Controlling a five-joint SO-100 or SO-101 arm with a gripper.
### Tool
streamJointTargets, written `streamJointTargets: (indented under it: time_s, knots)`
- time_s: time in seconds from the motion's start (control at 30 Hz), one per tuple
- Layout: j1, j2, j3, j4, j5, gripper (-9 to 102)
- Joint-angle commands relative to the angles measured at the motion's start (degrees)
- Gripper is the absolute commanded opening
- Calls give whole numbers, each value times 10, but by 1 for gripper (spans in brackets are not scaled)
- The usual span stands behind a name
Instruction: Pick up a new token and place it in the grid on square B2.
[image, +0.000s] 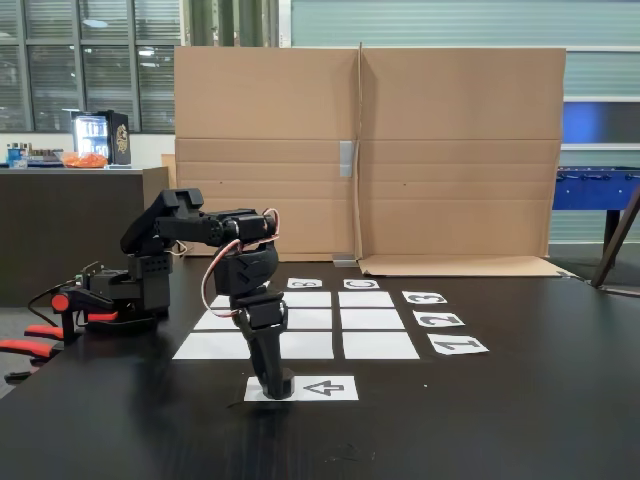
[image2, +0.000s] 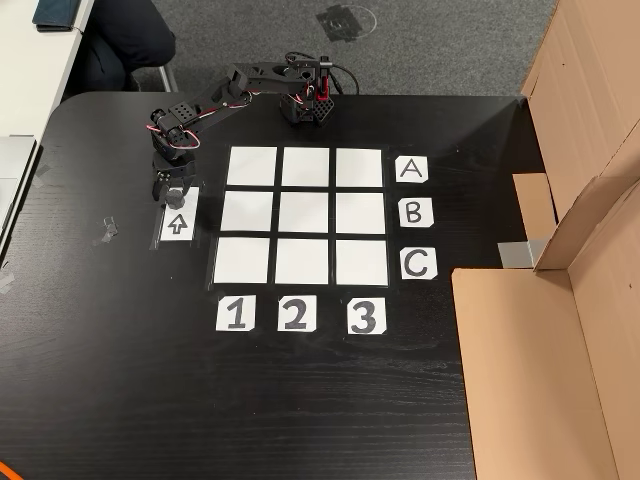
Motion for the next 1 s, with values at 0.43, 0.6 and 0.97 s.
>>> streamJointTargets:
  time_s: [0.43,0.6,0.97]
  knots:
    - [-32,11,-5,-8,-2,26]
    - [-33,11,-4,-12,-2,15]
    - [-29,39,-4,-11,2,13]
